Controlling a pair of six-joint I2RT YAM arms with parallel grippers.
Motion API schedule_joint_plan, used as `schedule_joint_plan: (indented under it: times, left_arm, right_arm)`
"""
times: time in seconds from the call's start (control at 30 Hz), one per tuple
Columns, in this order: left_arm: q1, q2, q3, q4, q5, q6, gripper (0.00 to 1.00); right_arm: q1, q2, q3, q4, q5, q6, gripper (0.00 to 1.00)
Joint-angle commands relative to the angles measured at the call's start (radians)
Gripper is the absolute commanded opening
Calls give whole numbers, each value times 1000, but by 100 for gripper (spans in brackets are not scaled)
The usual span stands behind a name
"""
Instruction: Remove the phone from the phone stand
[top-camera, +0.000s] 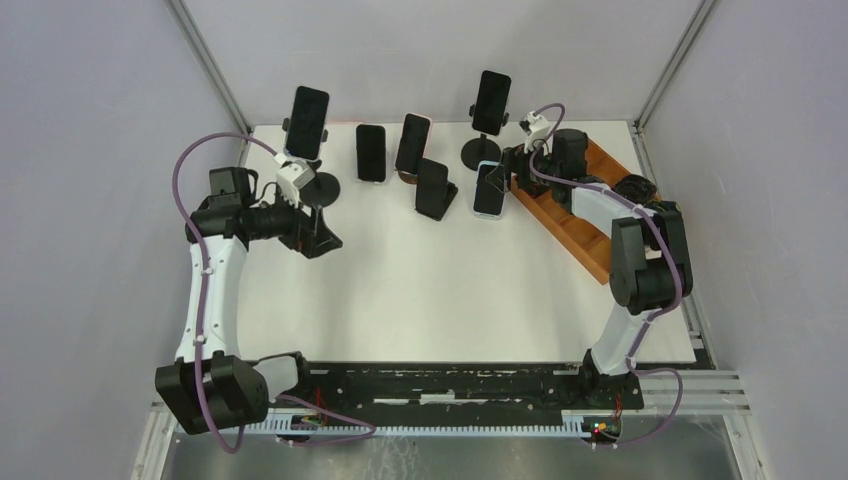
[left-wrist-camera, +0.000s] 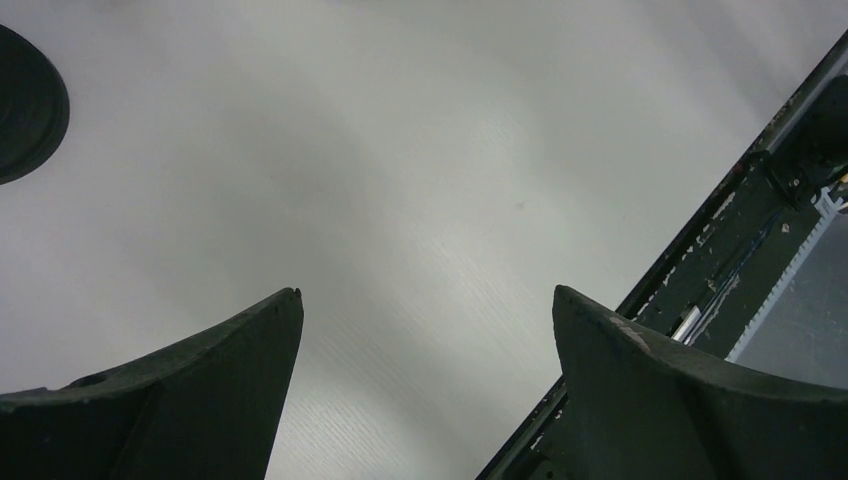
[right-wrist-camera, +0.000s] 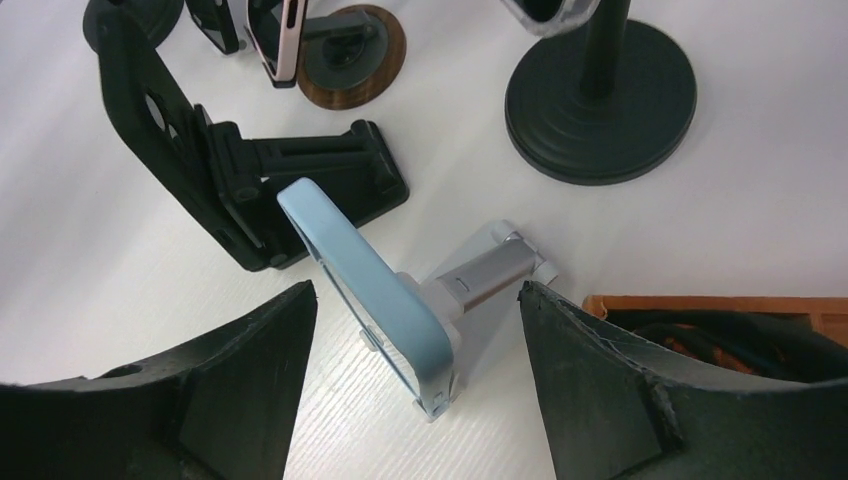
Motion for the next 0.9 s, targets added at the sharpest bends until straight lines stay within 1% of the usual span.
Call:
schedule_joint_plan:
  times: [0.0,0.07,0.23,0.33,0.43,0.53,0.63,0.7,0.87]
  left_arm:
    - [-12,-14,4,-43,57,84,100]
    - [-14,-6,3,-43,54,84,100]
    - [-18,-6,-6,-65,60,114,97]
    - [-21,-9,-11,-78,63,138,97]
    - [-20,-7,-15,-79,62,146,94]
    - [-21,0,-18,-79,66,150,90]
    - [-21,6,-24,-78,62,157,87]
    - [-21,6,-29,-78,60,162,85]
    - [-20,9,-34,-79,60,164,83]
  right_arm:
    - [-1,19,41,-7,-49,-38,78]
    - [3,24,52,-15,-61,-40,74]
    - [17,19,60,-28,-55,-44,55]
    - [21,12,50,-17,-49,-40,47]
    - [28,9,41,-2,-46,-28,35]
    - [36,-1,28,23,-41,-13,27]
    - [45,-18,26,30,-30,-14,23]
    - [49,-30,28,31,-25,-16,23]
    - [49,-66,30,25,-16,-28,18]
